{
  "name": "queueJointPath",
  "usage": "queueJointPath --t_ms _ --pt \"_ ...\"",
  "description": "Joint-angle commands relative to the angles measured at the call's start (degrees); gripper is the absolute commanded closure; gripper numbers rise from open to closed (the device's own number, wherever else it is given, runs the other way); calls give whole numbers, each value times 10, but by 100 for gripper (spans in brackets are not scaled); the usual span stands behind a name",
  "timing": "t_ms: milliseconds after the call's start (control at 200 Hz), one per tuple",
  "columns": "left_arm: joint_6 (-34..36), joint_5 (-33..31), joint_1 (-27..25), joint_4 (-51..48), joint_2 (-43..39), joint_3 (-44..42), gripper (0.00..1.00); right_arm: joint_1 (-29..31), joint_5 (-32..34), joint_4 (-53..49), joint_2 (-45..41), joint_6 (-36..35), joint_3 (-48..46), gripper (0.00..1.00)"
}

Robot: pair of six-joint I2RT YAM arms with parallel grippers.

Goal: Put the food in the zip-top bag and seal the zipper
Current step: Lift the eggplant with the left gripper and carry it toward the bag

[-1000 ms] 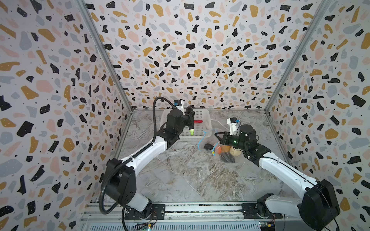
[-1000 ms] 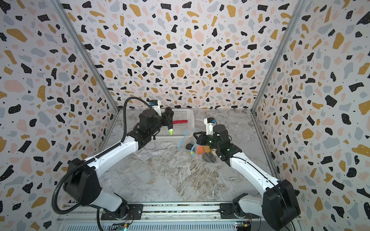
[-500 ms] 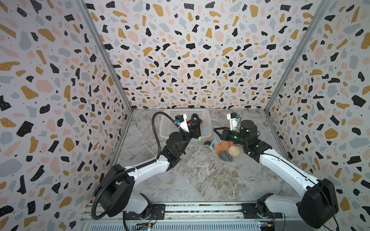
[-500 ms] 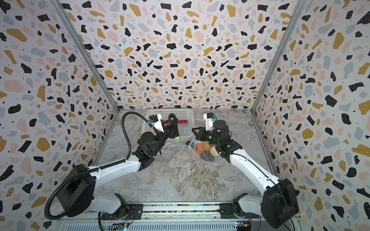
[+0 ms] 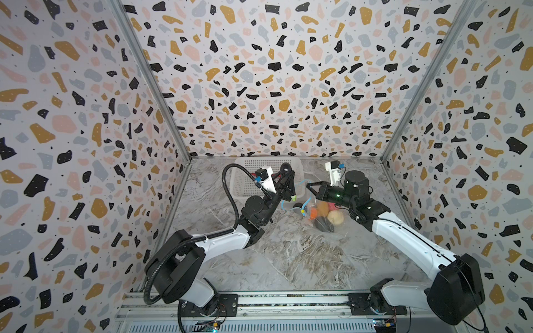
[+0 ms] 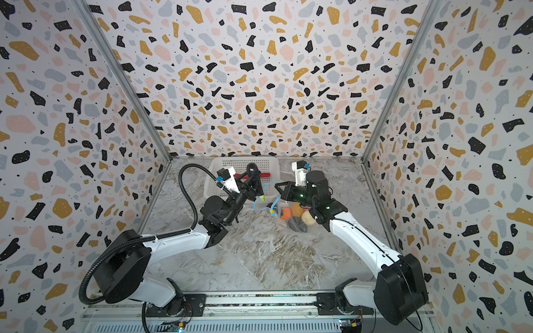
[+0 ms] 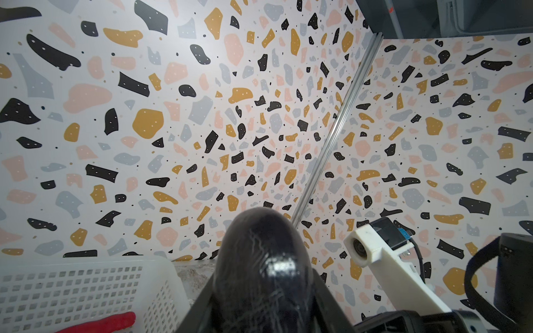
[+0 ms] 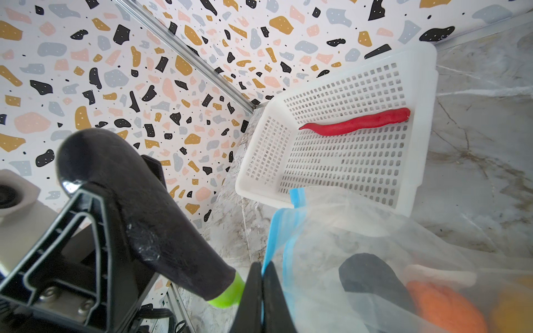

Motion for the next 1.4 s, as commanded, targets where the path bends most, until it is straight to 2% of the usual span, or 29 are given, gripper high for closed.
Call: queueJointPath --t_ms 0,400,711,1026,1392 --pt "21 -10 -5 65 10 -4 100 1 -10 12 -7 5 31 100" --pt "42 -20 -8 117 46 -14 100 0 -26 10 8 12 48 100" --pt "55 -10 -9 113 57 -21 100 0 -25 15 10 17 53 100" --pt "52 0 -11 116 79 -22 94 -1 -25 15 6 15 57 100" --pt "75 9 -21 74 83 -24 80 -4 -25 22 -2 18 53 100"
